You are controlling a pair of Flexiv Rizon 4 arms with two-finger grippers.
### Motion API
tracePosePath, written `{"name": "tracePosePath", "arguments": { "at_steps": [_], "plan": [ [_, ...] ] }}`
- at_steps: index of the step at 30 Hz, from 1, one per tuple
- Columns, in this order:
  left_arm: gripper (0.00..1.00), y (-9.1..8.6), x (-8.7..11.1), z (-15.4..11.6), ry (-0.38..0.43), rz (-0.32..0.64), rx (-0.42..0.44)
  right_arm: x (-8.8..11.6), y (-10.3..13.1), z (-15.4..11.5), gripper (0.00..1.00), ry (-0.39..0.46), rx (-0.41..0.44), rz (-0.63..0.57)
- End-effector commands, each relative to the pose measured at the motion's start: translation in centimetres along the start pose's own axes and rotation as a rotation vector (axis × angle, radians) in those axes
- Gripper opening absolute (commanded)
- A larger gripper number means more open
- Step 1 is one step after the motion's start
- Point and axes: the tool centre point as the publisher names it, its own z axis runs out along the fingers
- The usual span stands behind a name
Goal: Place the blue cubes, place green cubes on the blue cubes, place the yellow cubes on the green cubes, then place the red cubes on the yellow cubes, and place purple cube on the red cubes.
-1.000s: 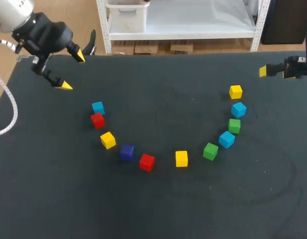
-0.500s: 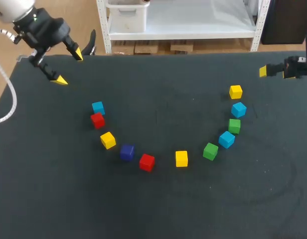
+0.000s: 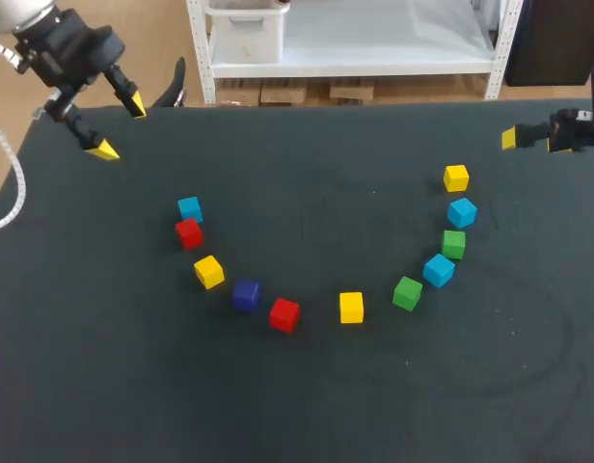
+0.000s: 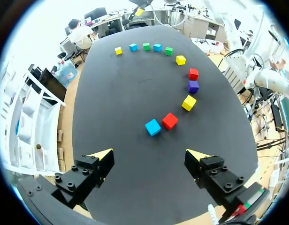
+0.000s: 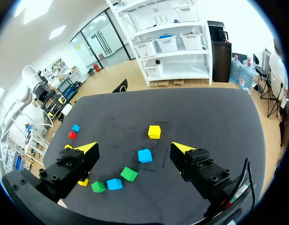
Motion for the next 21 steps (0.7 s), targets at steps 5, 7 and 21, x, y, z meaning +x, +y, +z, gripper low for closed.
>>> {"name": "tracePosePath", "arguments": {
  "at_steps": [5,7,21],
  "plan": [
    [1.0,-2.1,0.0,-0.2,-0.014,-0.047,-0.075,0.0,0.0,0.0,1.0,-0.001,0.001,0.0],
    [1.0,-2.5,-0.1,-0.2,-0.017,-0.062,-0.089,0.0,0.0,0.0,1.0,-0.001,0.001,0.0],
    [1.0,-5.1,-0.9,-0.4,-0.038,-0.156,-0.154,0.0,0.0,0.0,1.0,-0.001,0.001,0.0]
  ]
}}
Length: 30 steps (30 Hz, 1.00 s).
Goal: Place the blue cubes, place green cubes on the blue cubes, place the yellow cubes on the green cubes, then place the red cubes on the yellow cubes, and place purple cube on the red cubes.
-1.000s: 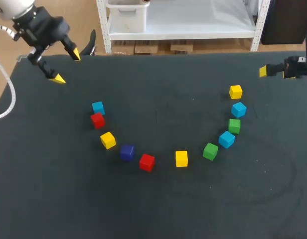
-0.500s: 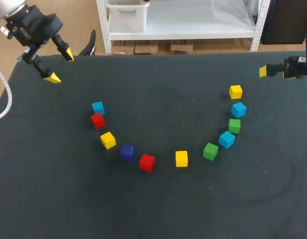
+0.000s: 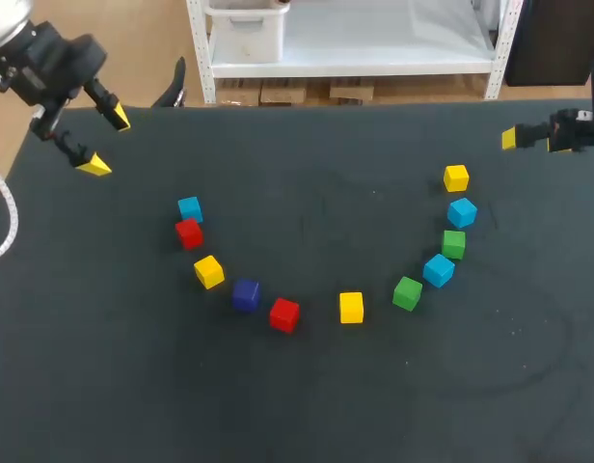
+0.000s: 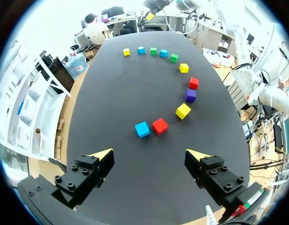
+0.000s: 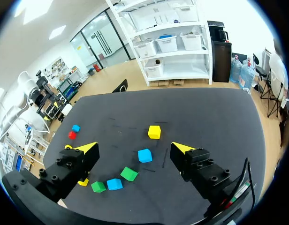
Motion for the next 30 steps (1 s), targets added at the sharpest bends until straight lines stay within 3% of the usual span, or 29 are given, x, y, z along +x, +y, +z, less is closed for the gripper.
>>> {"name": "tracePosePath", "arguments": {
  "at_steps": [1,30],
  "plan": [
    [1.0,-1.2,0.0,0.3,0.003,-0.001,-0.104,0.0,0.0,0.0,1.0,-0.001,0.001,0.0],
    [1.0,-1.3,-1.2,0.3,-0.036,0.03,-0.102,0.0,0.0,0.0,1.0,-0.001,0.001,0.0]
  ]
}}
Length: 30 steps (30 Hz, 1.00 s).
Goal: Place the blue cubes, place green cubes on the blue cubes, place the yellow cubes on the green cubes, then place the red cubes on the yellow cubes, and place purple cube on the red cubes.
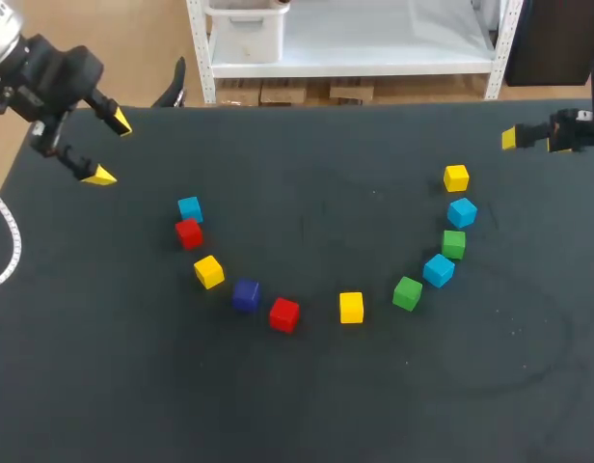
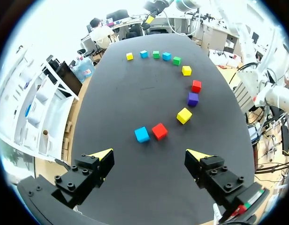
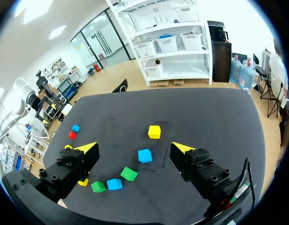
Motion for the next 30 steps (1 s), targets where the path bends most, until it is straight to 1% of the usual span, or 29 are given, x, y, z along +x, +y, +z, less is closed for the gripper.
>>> {"name": "tracePosePath", "arguments": {
  "at_steps": [1,6,7,9,10,11,12,14,17,18,19,20,21,30],
  "plan": [
    [1.0,-0.2,-0.1,0.0,-0.01,0.006,-0.007,0.0,0.0,0.0,1.0,-0.001,0.001,0.0],
    [1.0,-0.2,-0.1,0.0,-0.01,0.006,-0.007,0.0,0.0,0.0,1.0,-0.001,0.001,0.0],
    [1.0,-0.2,-0.1,0.0,-0.01,0.006,-0.007,-0.5,-0.4,-0.4,1.0,-0.005,-0.014,-0.054],
    [1.0,-0.2,-0.1,0.0,-0.01,0.006,-0.007,-1.5,-1.0,-1.1,1.0,0.018,-0.067,-0.172],
    [1.0,-0.2,-0.1,0.0,-0.01,0.006,-0.007,-2.0,-1.2,-1.5,1.0,0.032,-0.101,-0.236],
    [1.0,-0.2,-0.1,0.0,-0.01,0.006,-0.007,-2.4,-1.3,-1.9,1.0,0.049,-0.159,-0.297],
    [1.0,-0.2,-0.1,0.0,-0.01,0.006,-0.007,-2.8,-1.2,-2.3,1.0,0.066,-0.175,-0.36],
    [1.0,-0.2,-0.1,0.0,-0.01,0.006,-0.007,-3.5,-1.1,-2.8,1.0,0.145,-0.245,-0.522],
    [1.0,-0.2,-0.1,0.0,-0.01,0.006,-0.007,-3.9,-0.7,-3.4,1.0,0.291,-0.359,-0.734],
    [1.0,-0.2,-0.1,0.0,-0.01,0.006,-0.007,-3.9,-0.5,-3.6,1.0,0.333,-0.396,-0.787],
    [1.0,-0.2,-0.1,0.0,-0.01,0.006,-0.007,-3.9,-0.3,-3.8,1.0,0.375,-0.451,-0.836],
    [1.0,-0.2,-0.1,0.0,-0.01,0.006,-0.007,-3.8,-0.1,-4.1,1.0,0.411,-0.481,-0.887],
    [1.0,-0.2,-0.1,0.0,-0.01,0.006,-0.007,-3.8,-0.2,-4.2,1.0,0.462,-0.467,-0.909],
    [1.0,-0.2,-0.1,0.0,-0.01,0.006,-0.007,-3.8,-0.2,-4.2,1.0,0.462,-0.467,-0.909]
  ]
}}
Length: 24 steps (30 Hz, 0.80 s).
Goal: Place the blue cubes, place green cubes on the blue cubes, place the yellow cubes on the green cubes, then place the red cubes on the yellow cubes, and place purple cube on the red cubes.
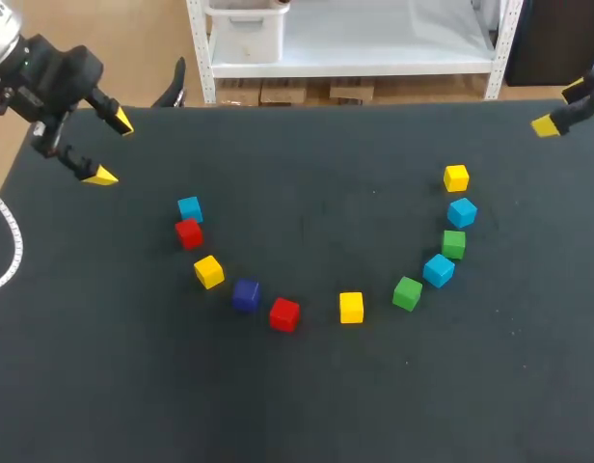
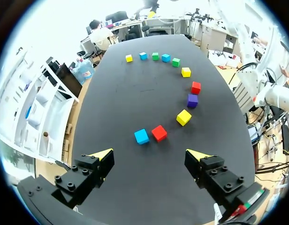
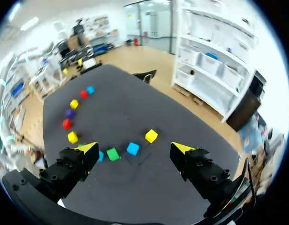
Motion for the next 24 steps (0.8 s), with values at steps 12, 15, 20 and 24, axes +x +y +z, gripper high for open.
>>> {"name": "tracePosePath", "arguments": {
  "at_steps": [12,15,20,24],
  "plan": [
    [1.0,-0.1,0.1,0.0,-0.002,0.003,-0.002,-1.4,-0.5,0.5,1.0,0.158,-0.411,-0.434],
    [1.0,-0.1,0.1,0.0,-0.002,0.003,-0.002,-2.4,0.3,1.4,1.0,0.229,-0.455,-0.597],
    [1.0,-0.1,0.1,0.0,-0.002,0.003,-0.002,-3.4,2.4,2.1,1.0,0.253,-0.572,-0.846],
    [1.0,-0.1,0.1,0.0,-0.002,0.003,-0.002,-3.4,4.4,2.4,1.0,0.279,-0.69,-1.046]
  ]
}}
